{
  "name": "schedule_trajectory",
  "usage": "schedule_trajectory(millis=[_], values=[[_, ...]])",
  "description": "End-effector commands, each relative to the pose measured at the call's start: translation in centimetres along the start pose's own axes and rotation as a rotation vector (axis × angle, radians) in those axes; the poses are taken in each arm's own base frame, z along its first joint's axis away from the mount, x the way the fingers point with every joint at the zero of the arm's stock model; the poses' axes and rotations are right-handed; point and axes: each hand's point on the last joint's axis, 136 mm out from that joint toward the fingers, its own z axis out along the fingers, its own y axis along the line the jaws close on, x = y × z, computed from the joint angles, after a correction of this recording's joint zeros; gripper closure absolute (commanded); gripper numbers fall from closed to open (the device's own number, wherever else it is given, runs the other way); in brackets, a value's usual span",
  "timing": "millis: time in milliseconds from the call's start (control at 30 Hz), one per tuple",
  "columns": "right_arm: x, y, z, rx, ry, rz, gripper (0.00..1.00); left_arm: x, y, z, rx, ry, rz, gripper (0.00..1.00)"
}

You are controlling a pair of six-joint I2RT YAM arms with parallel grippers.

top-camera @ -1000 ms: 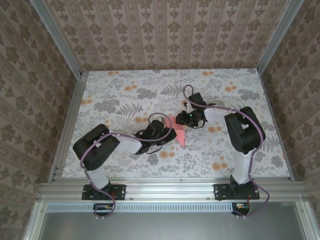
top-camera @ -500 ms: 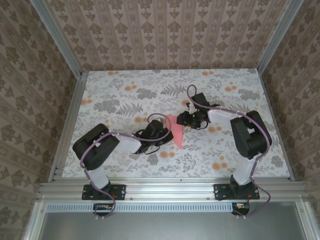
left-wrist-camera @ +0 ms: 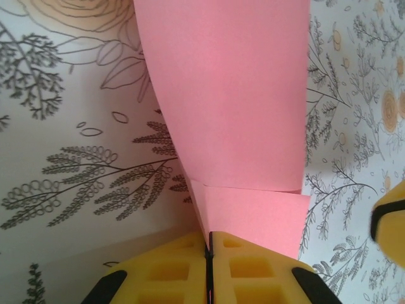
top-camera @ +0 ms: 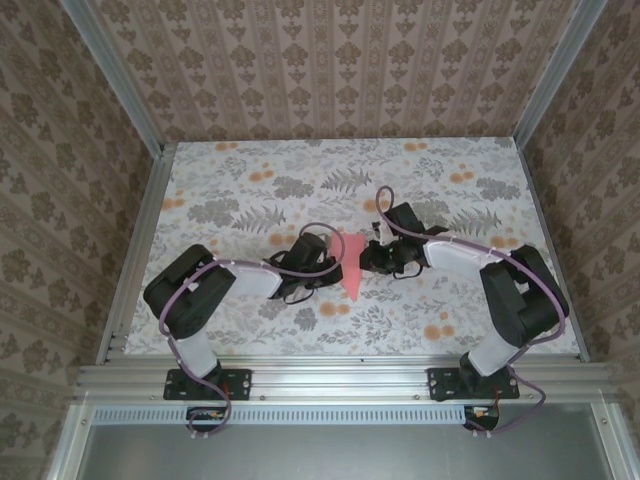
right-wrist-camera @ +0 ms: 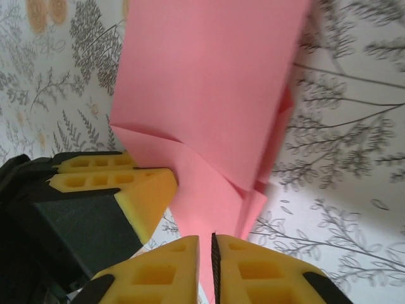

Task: Fold a paper plane with a square sheet of paper (pick it up from the middle)
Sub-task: Fold the wing for the fifth time at the center of the table.

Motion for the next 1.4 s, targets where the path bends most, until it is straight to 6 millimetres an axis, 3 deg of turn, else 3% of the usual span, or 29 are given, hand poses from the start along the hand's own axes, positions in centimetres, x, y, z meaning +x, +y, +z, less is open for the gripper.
schedule_trajectory(millis=[0,167,433,767,1367], values=[[0.6,0.1,1.4,-0.012,0.040,0.030,0.87,-0.7,-1.4,-0.2,0.035,0.016,0.050,0.91],[0.7,-0.1,2.4,0.001,0.058,0.035,0.88,-0.7,-1.6,0.0,0.036,0.023,0.057,0.91],[1.5,-2.8,3.3,0.108,0.077,0.072,0.90,-0.9,-1.7,0.1,0.037,0.021,0.062,0.90],[2.1,-3.8,4.3,0.083,0.028,0.220,0.89,-0.3,-3.5,0.5,0.101,0.034,0.060,0.75],[2.1,-4.4,4.4,0.049,-0.054,0.473,0.89,1.2,-2.5,0.4,0.070,0.052,0.107,0.80]])
